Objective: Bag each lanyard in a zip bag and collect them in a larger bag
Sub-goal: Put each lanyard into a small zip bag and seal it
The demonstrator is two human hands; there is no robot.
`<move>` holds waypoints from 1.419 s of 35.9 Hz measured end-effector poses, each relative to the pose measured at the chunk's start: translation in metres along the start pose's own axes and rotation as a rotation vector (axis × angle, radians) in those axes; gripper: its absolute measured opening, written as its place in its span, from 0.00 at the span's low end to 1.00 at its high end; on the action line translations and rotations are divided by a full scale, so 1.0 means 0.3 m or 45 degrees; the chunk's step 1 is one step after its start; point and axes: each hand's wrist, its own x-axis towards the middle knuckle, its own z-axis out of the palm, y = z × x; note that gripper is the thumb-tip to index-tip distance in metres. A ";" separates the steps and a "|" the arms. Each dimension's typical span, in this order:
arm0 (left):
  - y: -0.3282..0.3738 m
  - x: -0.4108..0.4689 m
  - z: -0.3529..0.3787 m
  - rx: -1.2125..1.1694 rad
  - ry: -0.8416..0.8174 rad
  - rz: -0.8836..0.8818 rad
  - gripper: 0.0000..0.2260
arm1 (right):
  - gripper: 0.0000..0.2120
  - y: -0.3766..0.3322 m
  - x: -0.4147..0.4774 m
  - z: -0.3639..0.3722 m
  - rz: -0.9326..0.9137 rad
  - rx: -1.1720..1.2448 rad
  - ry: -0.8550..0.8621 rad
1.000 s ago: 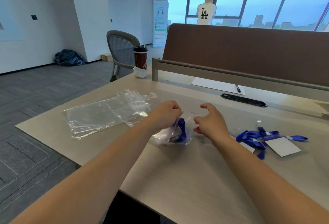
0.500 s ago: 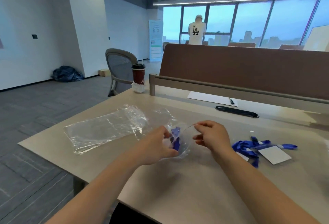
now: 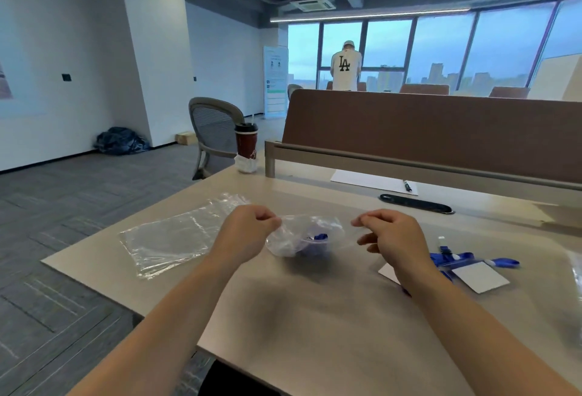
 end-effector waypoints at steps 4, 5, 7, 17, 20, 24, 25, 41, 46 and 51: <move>0.024 0.022 -0.006 -0.189 -0.041 -0.071 0.05 | 0.09 -0.019 0.005 -0.027 -0.060 0.025 -0.008; 0.028 0.021 -0.002 -0.297 -0.080 -0.091 0.05 | 0.10 -0.016 0.005 -0.032 -0.065 0.030 -0.008; 0.031 0.016 0.008 -0.482 -0.145 -0.126 0.05 | 0.09 -0.007 0.002 -0.042 -0.063 0.071 -0.016; -0.056 -0.019 0.043 -0.418 -0.175 0.054 0.07 | 0.14 0.055 -0.021 -0.089 -0.155 -0.099 -0.262; -0.081 -0.027 0.064 -0.473 -0.080 0.077 0.02 | 0.09 0.068 -0.025 -0.082 -0.215 -0.239 -0.230; -0.109 -0.039 0.077 -0.570 -0.023 0.033 0.03 | 0.04 0.084 -0.032 -0.076 -0.230 -0.206 -0.190; -0.115 -0.042 0.078 -0.596 -0.021 0.015 0.03 | 0.03 0.086 -0.035 -0.074 -0.221 -0.178 -0.191; -0.138 -0.066 0.131 -0.881 -0.123 0.019 0.05 | 0.01 0.082 -0.029 -0.079 -0.095 -0.136 -0.368; -0.151 -0.067 0.138 -0.918 -0.057 -0.043 0.02 | 0.02 0.049 0.009 -0.098 -0.155 -0.551 -0.471; -0.171 -0.073 0.151 -0.865 -0.013 -0.022 0.02 | 0.16 -0.042 0.007 -0.026 -0.354 -0.975 -0.541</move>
